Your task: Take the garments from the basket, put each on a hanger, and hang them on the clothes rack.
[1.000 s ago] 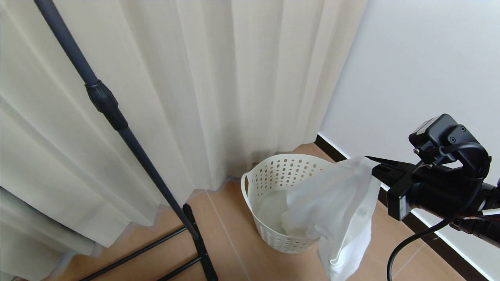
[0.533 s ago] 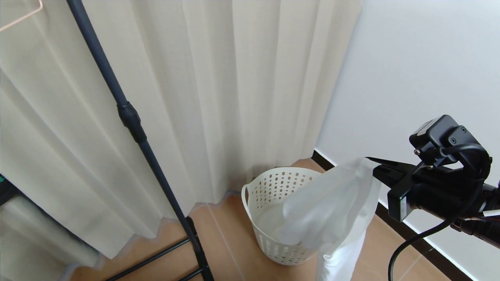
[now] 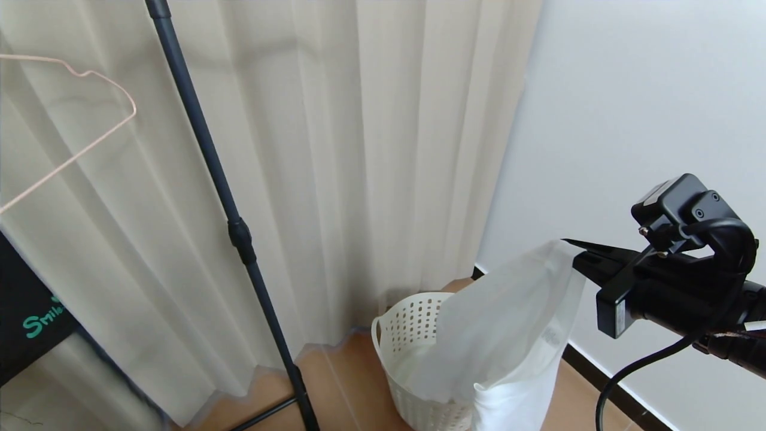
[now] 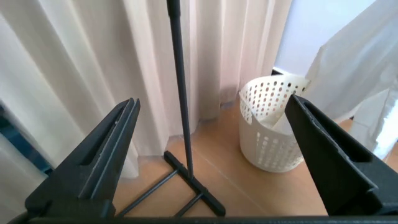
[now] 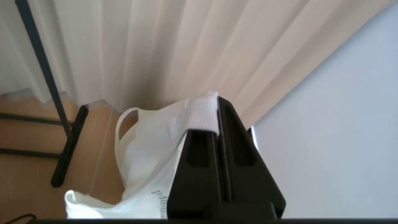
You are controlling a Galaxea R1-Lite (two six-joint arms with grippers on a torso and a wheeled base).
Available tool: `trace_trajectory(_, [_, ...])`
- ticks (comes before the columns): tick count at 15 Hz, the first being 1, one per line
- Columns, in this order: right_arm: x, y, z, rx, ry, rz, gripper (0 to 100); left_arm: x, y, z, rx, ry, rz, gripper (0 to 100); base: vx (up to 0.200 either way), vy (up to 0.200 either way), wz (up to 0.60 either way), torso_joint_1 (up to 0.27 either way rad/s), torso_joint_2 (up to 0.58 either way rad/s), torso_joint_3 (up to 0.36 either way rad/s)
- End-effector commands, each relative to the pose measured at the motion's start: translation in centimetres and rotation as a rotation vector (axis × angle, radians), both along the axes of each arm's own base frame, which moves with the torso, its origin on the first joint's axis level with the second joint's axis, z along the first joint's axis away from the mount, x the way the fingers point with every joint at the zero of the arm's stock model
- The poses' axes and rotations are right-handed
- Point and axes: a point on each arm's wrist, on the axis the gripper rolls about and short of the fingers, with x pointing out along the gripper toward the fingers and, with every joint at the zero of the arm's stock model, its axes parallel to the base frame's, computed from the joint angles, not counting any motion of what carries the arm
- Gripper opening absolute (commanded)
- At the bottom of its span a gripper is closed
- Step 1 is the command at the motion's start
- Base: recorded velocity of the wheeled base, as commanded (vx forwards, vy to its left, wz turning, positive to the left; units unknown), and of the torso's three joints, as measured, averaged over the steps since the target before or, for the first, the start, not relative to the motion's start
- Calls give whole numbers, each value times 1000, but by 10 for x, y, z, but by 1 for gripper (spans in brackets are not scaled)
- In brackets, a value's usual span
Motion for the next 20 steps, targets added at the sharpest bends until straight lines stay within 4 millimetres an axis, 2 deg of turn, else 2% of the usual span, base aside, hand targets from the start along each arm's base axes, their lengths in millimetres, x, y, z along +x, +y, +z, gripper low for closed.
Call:
trace_trajectory(1, [1, -4, 1, 3, -6, -18, 0, 0, 0, 0, 0, 1, 1, 100, 0, 0, 0, 105, -461, -222])
trace_trajectory(12, [-3, -6, -1, -9, -7, -16, 0, 0, 0, 0, 0, 1, 5, 100, 0, 0, 0, 167, -497, -320])
trace_trajectory(20, [-5, -7, 2, -3, -20, -14, 0, 0, 0, 0, 2, 1, 5, 100, 0, 0, 0, 237, -573, -343])
